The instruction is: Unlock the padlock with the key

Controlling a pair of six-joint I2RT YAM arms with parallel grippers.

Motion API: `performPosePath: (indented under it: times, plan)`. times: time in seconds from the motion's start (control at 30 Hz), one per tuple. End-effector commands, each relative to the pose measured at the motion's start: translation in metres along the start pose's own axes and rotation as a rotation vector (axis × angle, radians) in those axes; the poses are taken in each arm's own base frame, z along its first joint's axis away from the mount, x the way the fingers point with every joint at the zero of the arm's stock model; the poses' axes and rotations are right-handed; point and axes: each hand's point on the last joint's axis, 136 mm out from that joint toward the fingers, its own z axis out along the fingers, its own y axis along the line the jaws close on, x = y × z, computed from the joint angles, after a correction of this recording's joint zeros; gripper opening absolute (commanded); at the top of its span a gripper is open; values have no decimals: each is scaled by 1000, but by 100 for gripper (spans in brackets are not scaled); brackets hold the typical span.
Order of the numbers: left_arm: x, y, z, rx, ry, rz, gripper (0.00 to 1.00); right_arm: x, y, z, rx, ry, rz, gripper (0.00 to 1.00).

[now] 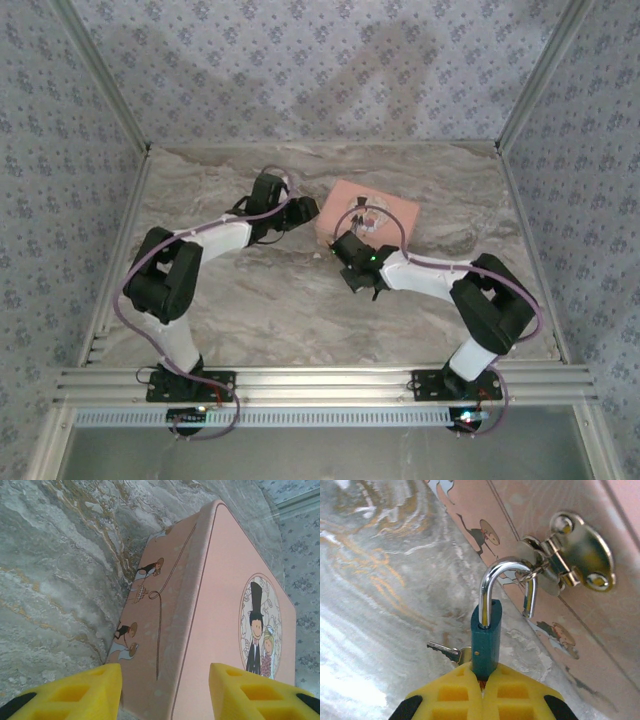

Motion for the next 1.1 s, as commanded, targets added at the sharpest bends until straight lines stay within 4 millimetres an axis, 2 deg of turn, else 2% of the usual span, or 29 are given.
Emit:
performPosePath:
  times: [0.0, 0.23, 0.53, 0.67, 0.83, 1.07]
  plan:
    - [-3, -4, 8, 24, 28, 17, 49, -9, 1, -10, 17, -14, -137, 0]
    - [8, -1, 16, 51, 65, -21, 44, -26, 11, -15, -7, -45, -252, 0]
    - [25, -8, 20, 110, 86, -70, 38, -53, 26, -14, -78, -87, -257, 0]
    - [26, -8, 18, 116, 81, -77, 38, -62, 29, -17, -93, -113, -245, 0]
    - [18, -6, 8, 104, 43, -73, 40, -62, 30, -29, -102, -140, -243, 0]
    - [1, 2, -23, 66, -43, -58, 44, -55, 23, -52, -107, -183, -192, 0]
